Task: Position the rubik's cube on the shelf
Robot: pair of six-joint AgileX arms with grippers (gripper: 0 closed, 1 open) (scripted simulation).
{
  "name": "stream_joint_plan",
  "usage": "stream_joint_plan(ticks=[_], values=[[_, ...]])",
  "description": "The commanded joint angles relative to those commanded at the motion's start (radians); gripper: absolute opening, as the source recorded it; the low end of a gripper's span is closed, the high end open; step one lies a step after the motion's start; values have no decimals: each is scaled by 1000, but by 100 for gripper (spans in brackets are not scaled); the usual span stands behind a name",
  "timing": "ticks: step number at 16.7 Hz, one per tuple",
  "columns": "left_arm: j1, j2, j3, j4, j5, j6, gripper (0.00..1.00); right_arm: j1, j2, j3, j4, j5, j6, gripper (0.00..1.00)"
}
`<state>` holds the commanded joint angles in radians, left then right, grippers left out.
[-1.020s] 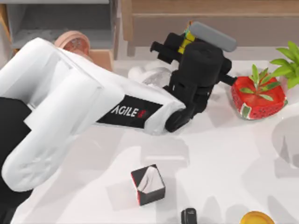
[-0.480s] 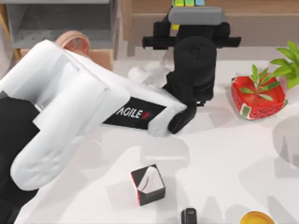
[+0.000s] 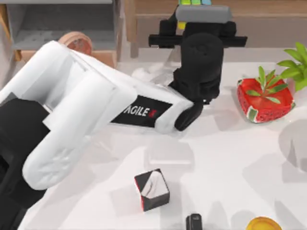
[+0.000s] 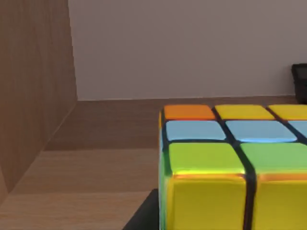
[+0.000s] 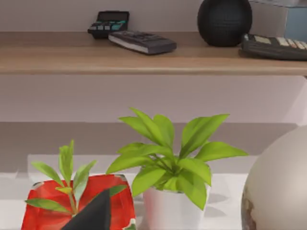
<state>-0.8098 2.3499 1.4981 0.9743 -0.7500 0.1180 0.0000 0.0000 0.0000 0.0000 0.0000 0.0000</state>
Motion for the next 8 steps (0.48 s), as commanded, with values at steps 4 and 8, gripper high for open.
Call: stream_joint_plan(ticks=[4,8], values=[[42,80,214,-85,39,-8,0,0,0,0,0,0,0,100],[88,163,395,-190,83,-19,0,0,0,0,0,0,0,100]])
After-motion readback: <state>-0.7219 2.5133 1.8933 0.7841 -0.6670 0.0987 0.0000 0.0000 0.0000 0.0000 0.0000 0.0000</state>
